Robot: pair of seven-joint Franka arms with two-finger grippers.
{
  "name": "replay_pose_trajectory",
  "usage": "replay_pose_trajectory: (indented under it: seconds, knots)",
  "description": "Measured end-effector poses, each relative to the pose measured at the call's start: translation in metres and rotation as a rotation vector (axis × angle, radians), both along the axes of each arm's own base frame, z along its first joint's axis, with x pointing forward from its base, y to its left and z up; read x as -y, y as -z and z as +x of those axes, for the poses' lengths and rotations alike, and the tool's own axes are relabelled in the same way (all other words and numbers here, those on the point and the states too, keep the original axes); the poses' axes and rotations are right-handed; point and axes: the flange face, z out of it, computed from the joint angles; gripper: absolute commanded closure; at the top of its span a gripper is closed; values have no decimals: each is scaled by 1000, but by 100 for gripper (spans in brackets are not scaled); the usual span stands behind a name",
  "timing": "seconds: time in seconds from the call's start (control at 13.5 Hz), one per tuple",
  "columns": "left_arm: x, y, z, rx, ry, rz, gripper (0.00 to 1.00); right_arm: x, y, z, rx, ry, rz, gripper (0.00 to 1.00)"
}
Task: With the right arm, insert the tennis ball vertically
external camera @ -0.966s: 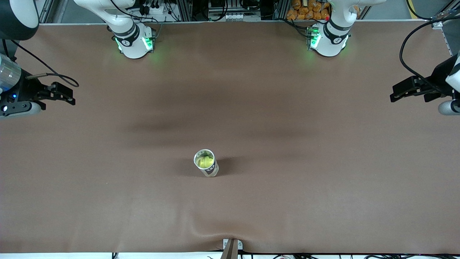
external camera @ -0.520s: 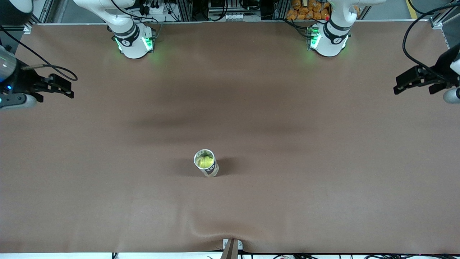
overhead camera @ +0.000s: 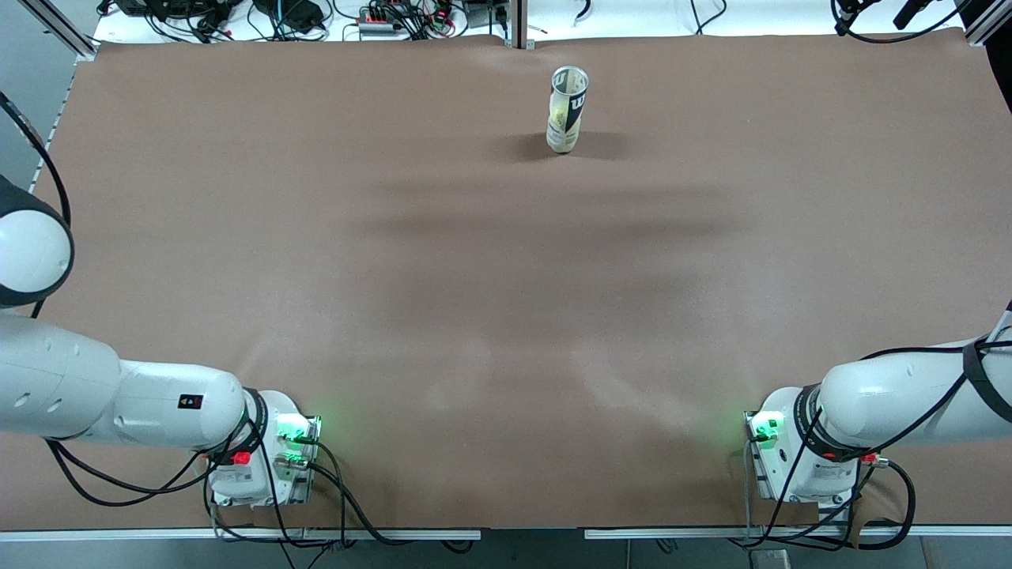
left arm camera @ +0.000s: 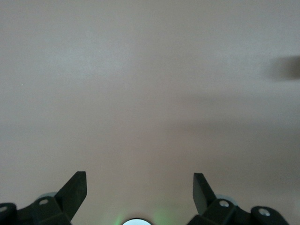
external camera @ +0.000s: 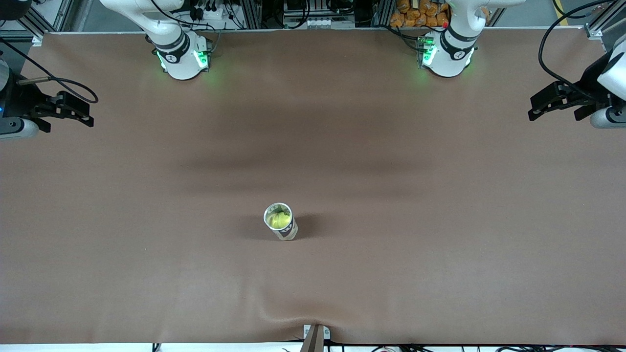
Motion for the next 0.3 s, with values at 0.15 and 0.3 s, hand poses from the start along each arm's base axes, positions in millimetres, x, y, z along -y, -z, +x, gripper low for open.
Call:
replay_pose_trajectory:
  seconds: [0.15,0.3]
  knots:
    - [0,3,0,-5,-1,0,0,0,1,0,-4,0,0,0]
    - [0,6,1,-9,-1,1,0,0,2,1,-5,1,0,0]
